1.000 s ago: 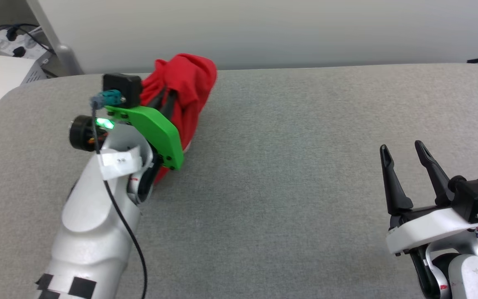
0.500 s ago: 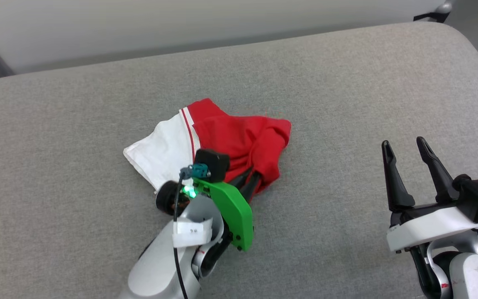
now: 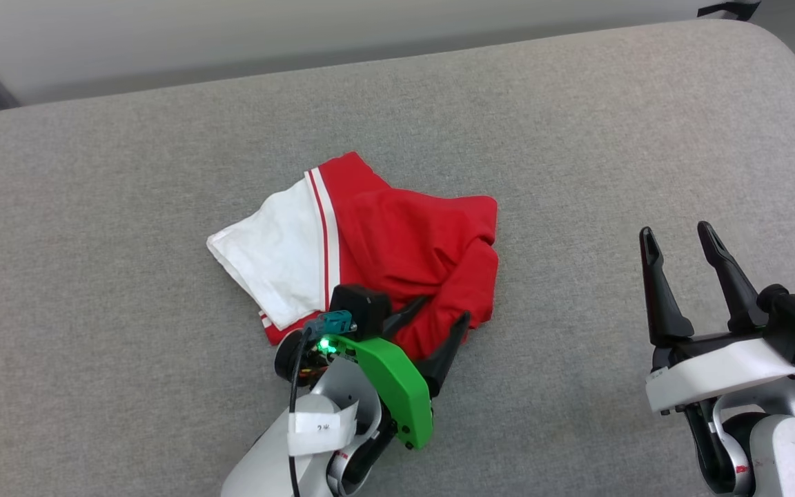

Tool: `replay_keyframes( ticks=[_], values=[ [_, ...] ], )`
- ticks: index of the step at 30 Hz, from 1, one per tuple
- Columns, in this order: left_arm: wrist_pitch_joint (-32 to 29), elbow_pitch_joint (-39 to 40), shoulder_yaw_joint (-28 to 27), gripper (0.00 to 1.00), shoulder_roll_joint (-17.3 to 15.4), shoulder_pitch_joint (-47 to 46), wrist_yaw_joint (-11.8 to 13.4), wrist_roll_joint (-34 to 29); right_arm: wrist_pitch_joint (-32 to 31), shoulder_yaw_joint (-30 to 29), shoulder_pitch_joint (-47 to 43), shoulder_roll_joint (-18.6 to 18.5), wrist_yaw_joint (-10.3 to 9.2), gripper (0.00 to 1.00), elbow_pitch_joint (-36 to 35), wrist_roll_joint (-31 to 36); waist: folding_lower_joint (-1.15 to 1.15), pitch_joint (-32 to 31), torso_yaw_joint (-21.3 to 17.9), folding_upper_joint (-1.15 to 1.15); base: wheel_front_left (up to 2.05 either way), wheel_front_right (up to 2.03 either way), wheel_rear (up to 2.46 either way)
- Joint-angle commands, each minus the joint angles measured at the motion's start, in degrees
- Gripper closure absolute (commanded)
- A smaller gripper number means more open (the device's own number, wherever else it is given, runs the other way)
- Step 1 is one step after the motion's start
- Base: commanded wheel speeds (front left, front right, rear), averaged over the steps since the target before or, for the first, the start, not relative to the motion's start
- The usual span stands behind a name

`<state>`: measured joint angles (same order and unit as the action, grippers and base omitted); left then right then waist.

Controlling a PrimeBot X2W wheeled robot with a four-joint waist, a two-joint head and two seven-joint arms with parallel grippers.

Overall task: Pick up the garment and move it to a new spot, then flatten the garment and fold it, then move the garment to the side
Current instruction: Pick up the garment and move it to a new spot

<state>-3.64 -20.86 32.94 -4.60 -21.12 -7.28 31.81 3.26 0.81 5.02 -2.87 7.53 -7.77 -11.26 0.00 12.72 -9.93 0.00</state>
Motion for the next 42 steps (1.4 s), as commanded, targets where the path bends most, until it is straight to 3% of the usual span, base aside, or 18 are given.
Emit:
replay_keyframes(
  ticks=[1, 12, 23, 33, 42],
  values=[
    [1.67, 0.78, 0.00, 0.00, -0.88, 0.44, 0.38, -1.49, -0.24, -0.07, 0.21, -0.01, -0.04, 0.00, 0.06, 0.46, 0.00, -2.58, 1.91, 0.00, 0.00, 0.00, 0.00],
    [13.56, 6.74, -3.65, 0.00, -3.15, 3.37, 6.79, -5.71, -2.80, -0.13, -2.50, -0.01, -0.04, 0.00, -0.53, 1.56, 0.00, -8.21, 6.09, 0.00, 0.00, 0.00, 0.00],
    [17.72, 9.99, -12.31, 0.00, -7.97, 7.57, 13.23, -6.02, -4.44, -0.45, -4.73, -0.01, -0.04, 0.00, -0.96, 1.82, 0.00, -9.92, 8.54, 0.00, 0.00, 0.00, 0.00],
    [17.71, 13.28, -17.51, 0.00, -13.07, 13.79, 16.09, -5.41, -5.03, 0.26, -6.44, -0.01, -0.04, 0.00, -0.12, 1.62, 0.00, -10.97, 8.58, 0.00, 0.00, 0.00, 0.00],
    [15.74, 15.87, -16.93, 0.00, -13.70, 16.20, 16.80, -4.95, -4.94, 0.21, -6.28, -0.01, -0.04, 0.00, -0.03, 1.77, 0.00, -10.99, 8.15, 0.00, 0.00, 0.00, 0.00]
  ],
)
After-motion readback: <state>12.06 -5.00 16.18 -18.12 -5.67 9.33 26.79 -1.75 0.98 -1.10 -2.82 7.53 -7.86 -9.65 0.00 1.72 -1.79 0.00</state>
